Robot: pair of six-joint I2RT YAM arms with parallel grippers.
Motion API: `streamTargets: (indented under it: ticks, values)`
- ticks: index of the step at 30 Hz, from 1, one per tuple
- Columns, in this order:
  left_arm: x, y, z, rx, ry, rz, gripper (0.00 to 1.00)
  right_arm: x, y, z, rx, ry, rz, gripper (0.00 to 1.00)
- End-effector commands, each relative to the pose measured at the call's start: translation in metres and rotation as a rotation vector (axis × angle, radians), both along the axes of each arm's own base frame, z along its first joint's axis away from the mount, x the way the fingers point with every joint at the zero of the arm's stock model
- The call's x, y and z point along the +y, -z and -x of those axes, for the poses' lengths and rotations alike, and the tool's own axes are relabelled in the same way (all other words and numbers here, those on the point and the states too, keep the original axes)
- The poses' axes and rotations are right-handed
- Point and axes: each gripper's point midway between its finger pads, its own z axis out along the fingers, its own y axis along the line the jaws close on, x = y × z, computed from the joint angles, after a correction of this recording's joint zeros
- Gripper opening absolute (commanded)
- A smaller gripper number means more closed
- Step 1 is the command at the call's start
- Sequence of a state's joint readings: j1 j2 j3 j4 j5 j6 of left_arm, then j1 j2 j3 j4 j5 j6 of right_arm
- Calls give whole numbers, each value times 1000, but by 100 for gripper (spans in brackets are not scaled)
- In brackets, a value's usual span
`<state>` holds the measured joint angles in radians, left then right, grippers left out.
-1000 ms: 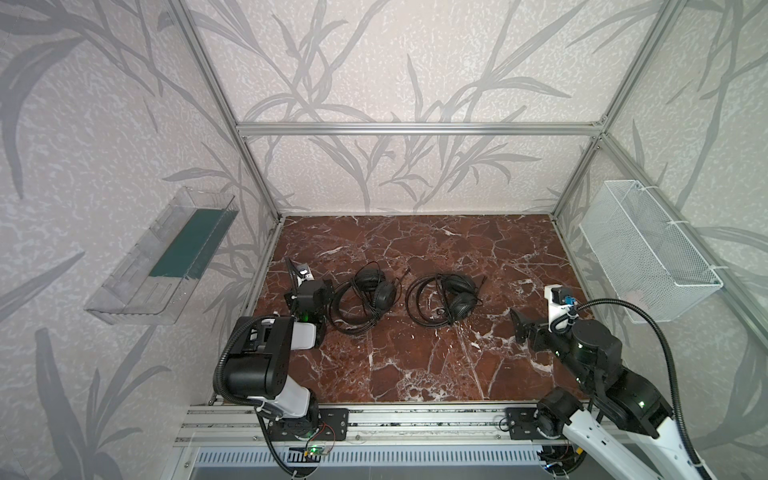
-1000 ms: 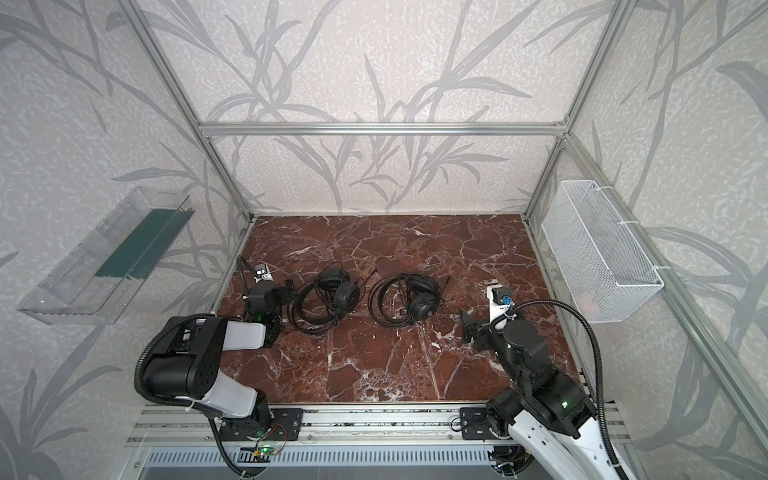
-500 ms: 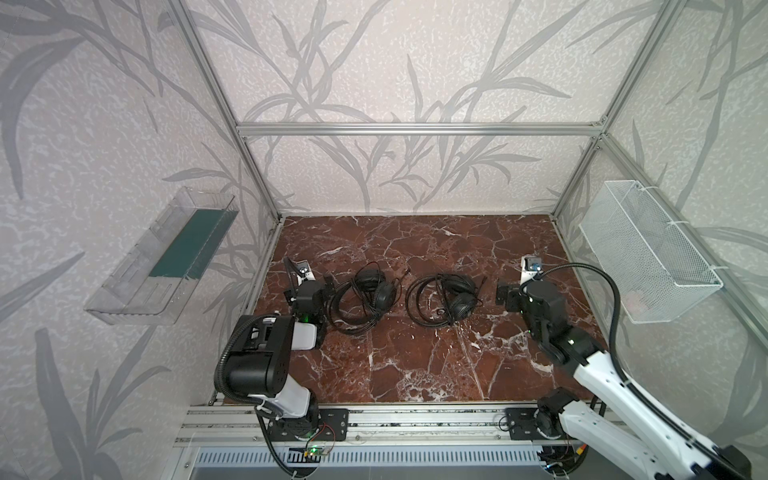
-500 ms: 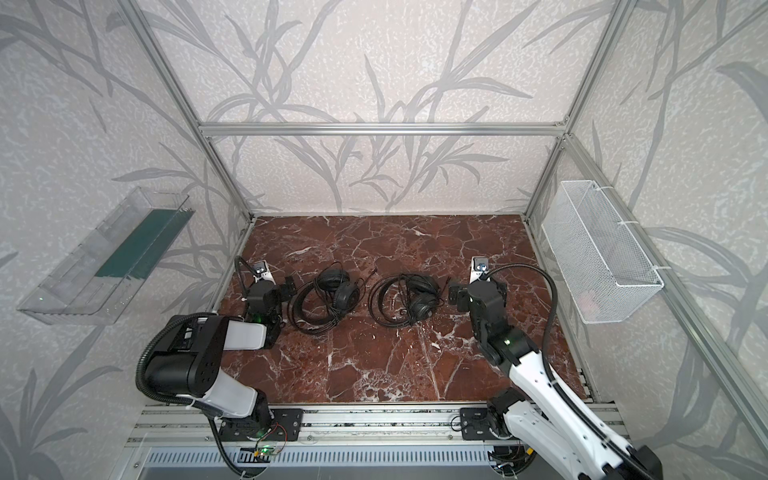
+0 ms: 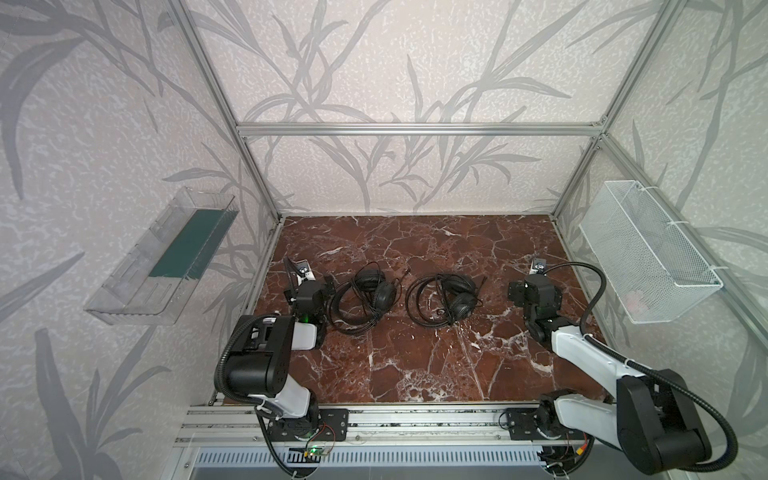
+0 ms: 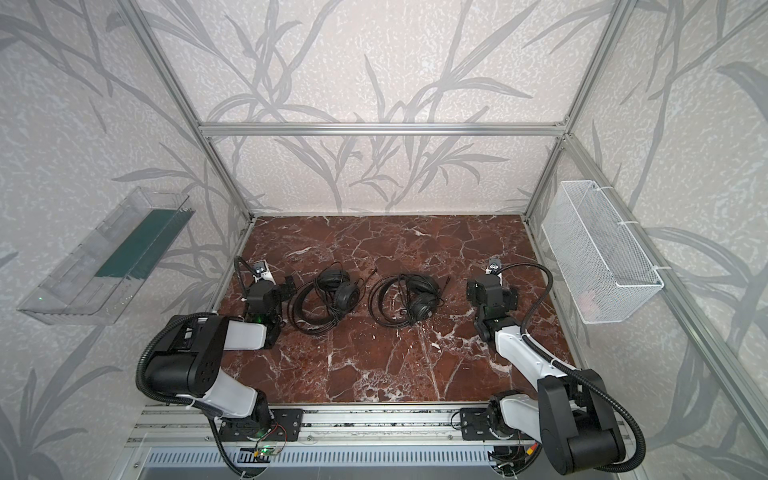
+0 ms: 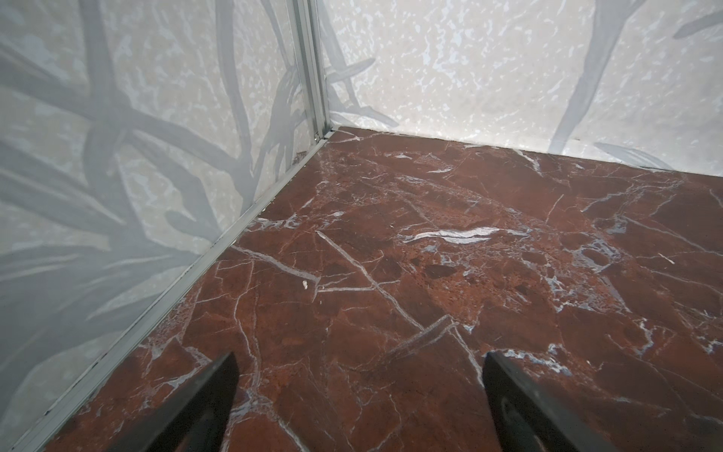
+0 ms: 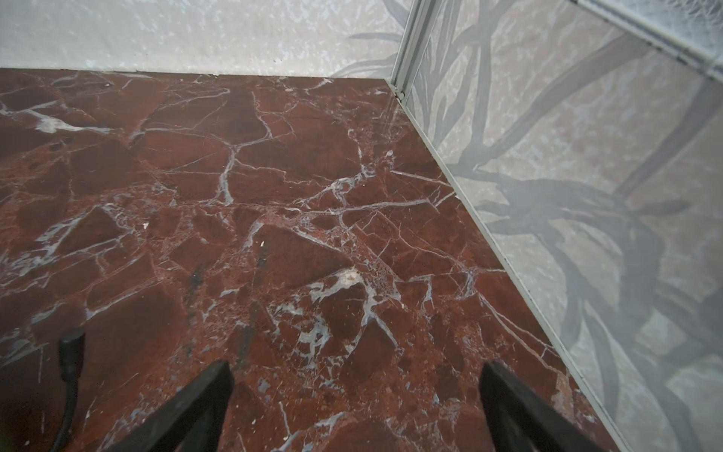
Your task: Wrap the headphones
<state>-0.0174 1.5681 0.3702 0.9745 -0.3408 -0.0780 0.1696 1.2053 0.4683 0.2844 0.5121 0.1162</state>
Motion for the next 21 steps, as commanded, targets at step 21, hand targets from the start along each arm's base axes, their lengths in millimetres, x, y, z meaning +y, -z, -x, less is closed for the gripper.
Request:
streamTargets:
  ticks: [21]
  values:
    - [0, 1, 1, -1, 3, -17, 99, 15, 12, -25, -168, -131, -56, 99]
